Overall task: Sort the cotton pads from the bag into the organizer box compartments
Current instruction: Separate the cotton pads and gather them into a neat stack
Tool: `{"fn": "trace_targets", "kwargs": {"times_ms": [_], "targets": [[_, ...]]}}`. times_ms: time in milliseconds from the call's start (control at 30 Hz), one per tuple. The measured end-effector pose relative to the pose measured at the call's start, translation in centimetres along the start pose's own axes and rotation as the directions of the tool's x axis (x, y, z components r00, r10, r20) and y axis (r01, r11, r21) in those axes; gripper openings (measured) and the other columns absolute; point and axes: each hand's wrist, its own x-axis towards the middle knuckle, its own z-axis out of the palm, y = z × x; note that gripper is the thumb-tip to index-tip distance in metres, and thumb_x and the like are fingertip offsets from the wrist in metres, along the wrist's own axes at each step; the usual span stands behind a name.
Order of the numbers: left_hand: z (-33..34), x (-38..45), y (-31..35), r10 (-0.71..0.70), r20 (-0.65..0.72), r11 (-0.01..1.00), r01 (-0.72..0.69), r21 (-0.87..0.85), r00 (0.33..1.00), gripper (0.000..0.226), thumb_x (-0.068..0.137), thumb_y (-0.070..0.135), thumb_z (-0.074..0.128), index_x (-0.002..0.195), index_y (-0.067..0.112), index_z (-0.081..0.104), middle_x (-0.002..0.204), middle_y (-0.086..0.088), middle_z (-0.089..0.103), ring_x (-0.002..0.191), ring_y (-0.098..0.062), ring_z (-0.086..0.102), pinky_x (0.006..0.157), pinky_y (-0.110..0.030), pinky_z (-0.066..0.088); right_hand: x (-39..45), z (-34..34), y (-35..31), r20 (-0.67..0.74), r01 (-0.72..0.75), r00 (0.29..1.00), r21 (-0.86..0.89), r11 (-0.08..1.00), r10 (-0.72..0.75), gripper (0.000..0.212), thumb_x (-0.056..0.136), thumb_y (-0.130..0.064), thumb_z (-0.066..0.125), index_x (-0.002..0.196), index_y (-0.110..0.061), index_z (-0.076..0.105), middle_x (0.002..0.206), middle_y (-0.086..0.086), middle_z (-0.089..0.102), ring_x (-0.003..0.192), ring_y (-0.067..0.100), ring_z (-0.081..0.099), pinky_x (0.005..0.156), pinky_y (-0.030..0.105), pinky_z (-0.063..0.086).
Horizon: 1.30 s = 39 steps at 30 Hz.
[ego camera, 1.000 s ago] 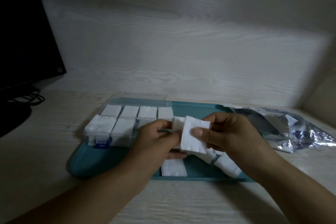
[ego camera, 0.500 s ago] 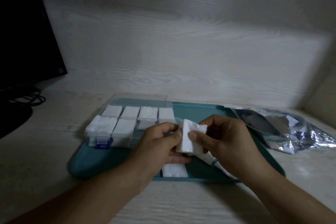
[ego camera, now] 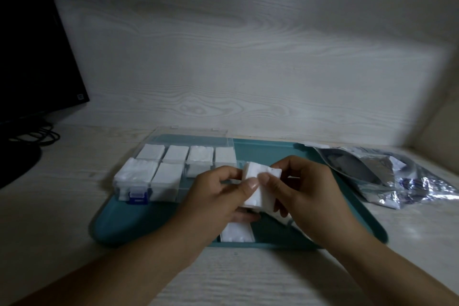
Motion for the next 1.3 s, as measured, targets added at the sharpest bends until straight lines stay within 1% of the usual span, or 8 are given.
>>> {"fn": "trace_targets", "kwargs": {"times_ms": [400, 567, 767, 867, 967, 1033, 1100, 1300], "targets": [[0.2, 0.0, 0.1, 0.016, -0.045, 0.998, -0.019, -0.067, 0.999, 0.018, 0.096, 0.013, 0.06, 0.112, 0.008, 0.066, 0.101, -0.015, 0.074, 0.088, -0.027, 0.075, 0.075, -0.039, 0.062, 0.8, -0.3, 0.8, -0.079, -0.083, 0.993, 0.092, 0.992, 0.09, 0.017, 0.092, -0.025, 0.063, 0.085, -0.012, 0.071, 0.066, 0.004, 0.068, 0.051, 0.017, 0.059, 0.049, 0.032, 0.047], [0.1, 0.0, 0.1, 0.011, -0.039, 0.999, -0.013, -0.05, 0.999, 0.022, 0.094, 0.017, 0.063, 0.115, 0.011, 0.067, 0.105, -0.011, 0.075, 0.094, -0.025, 0.074, 0.082, -0.044, 0.06, 0.8, -0.2, 0.4, 0.005, -0.088, 0.996, 0.192, 0.977, 0.089, 0.011, 0.083, -0.011, 0.072, 0.093, -0.01, 0.072, 0.065, -0.001, 0.067, 0.052, 0.002, 0.058, 0.05, 0.014, 0.044], [0.3, -0.2, 0.2, 0.07, -0.089, 0.997, -0.072, -0.02, 0.994, 0.018, 0.088, 0.006, 0.068, 0.106, 0.007, 0.069, 0.091, -0.007, 0.077, 0.08, -0.023, 0.075, 0.071, -0.034, 0.062, 1.6, -1.1, 0.8, -0.054, -0.046, 0.997, 0.154, 0.987, 0.055, 0.003, 0.085, -0.009, 0.071, 0.087, -0.011, 0.072, 0.071, 0.002, 0.072, 0.057, 0.002, 0.061, 0.054, 0.013, 0.045], [0.2, -0.1, 0.2, 0.075, -0.129, 0.994, -0.084, -0.068, 0.989, 0.013, 0.089, 0.005, 0.067, 0.101, 0.006, 0.07, 0.088, -0.008, 0.077, 0.078, -0.026, 0.075, 0.064, -0.03, 0.061, 3.1, -3.9, 2.3, -0.255, 0.032, 0.962, -0.236, 0.971, -0.094, 0.012, 0.092, -0.018, 0.064, 0.081, -0.019, 0.07, 0.067, -0.006, 0.07, 0.059, 0.003, 0.061, 0.056, 0.016, 0.045], [0.2, -0.2, 0.3, 0.062, -0.128, 0.993, -0.074, -0.093, 0.99, 0.012, 0.089, 0.006, 0.067, 0.101, 0.004, 0.071, 0.09, -0.011, 0.076, 0.079, -0.028, 0.075, 0.065, -0.03, 0.06, 4.1, -6.5, 3.8, -0.155, -0.1, 0.988, -0.62, 0.778, 0.004, 0.023, 0.091, -0.026, 0.063, 0.07, -0.016, 0.066, 0.053, -0.004, 0.057, 0.049, 0.007, 0.049, 0.047, 0.018, 0.035], [0.3, -0.2, 0.3, 0.058, -0.129, 0.993, -0.07, -0.098, 0.99, 0.012, 0.089, 0.006, 0.068, 0.1, 0.003, 0.071, 0.091, -0.013, 0.076, 0.078, -0.029, 0.075, 0.066, -0.031, 0.061, 4.3, -6.8, 4.7, 0.013, -0.152, 0.975, -0.693, 0.705, 0.224, 0.019, 0.089, -0.037, 0.066, 0.077, -0.022, 0.065, 0.065, -0.003, 0.059, 0.064, 0.011, 0.055, 0.056, 0.019, 0.041], [0.3, -0.2, 0.3, 0.062, -0.126, 0.993, -0.073, -0.087, 0.99, 0.011, 0.089, 0.006, 0.068, 0.099, 0.003, 0.071, 0.091, -0.013, 0.076, 0.077, -0.028, 0.075, 0.066, -0.031, 0.061, 4.2, -6.3, 5.0, 0.091, -0.187, 0.93, -0.716, 0.673, 0.355, 0.03, 0.086, -0.045, 0.067, 0.106, -0.023, 0.067, 0.09, -0.004, 0.065, 0.084, 0.013, 0.062, 0.077, 0.026, 0.049], [0.3, -0.2, 0.3, 0.063, -0.111, 0.994, -0.072, -0.076, 0.992, 0.013, 0.089, 0.006, 0.067, 0.102, 0.004, 0.069, 0.089, -0.01, 0.077, 0.077, -0.027, 0.075, 0.069, -0.033, 0.062, 3.9, -4.1, 5.3, -0.023, -0.208, 0.958, -0.739, 0.641, 0.285, 0.055, 0.084, -0.046, 0.07, 0.13, -0.019, 0.059, 0.101, 0.0, 0.066, 0.095, 0.018, 0.062, 0.074, 0.021, 0.038]]}}
